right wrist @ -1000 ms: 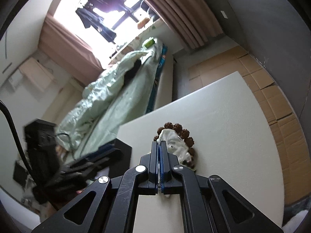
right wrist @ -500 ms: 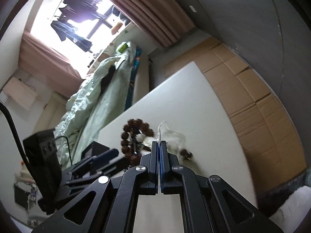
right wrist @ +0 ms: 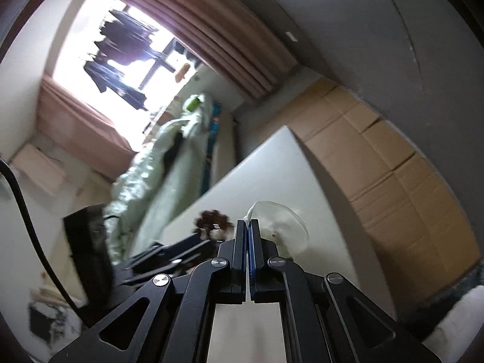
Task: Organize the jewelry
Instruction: 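Carry the tissue bundle toward the left gripper, bead strand hanging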
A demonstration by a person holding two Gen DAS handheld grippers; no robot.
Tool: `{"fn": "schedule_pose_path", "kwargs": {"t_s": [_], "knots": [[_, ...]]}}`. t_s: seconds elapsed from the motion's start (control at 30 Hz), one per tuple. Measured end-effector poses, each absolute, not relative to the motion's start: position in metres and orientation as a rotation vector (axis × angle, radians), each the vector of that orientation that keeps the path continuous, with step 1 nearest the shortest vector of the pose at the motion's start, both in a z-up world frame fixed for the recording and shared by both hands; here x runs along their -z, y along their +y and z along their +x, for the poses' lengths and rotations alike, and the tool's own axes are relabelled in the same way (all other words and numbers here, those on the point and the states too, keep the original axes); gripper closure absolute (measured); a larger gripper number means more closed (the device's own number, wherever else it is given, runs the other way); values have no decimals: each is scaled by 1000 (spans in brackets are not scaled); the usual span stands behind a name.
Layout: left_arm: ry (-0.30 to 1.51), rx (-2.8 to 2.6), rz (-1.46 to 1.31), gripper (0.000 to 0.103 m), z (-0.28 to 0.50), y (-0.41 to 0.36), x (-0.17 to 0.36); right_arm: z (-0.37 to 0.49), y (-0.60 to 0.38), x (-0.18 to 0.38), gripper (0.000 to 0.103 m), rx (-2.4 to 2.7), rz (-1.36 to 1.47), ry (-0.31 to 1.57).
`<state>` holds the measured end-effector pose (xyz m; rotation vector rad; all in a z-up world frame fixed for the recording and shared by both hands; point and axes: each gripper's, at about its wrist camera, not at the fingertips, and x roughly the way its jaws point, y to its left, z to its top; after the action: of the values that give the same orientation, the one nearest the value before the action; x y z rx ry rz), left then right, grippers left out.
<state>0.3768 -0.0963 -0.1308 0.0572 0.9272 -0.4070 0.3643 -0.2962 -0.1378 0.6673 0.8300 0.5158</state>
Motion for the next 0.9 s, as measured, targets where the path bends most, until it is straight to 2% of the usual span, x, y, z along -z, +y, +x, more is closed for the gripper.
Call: {"fn": "schedule_pose_path", "kwargs": {"t_s": [0.2,0.57,0.7,0.77,0.9], "knots": [[906,429,52,62,378,-99,125,364,-300,132,100,-585,754,784],[878,398,-69,62,353,-59,118,365,-267,126,100,-768,860,741],[882,371,-119,62,349,-43,121,373,-239,138,100,-572,637,884],[891,369,-132,62,347,-39,123,381,-233,160,100,-586,703,969],[886,377,-140,62,347,-38,123,384,-229,157,100,-562,674,950]]}}
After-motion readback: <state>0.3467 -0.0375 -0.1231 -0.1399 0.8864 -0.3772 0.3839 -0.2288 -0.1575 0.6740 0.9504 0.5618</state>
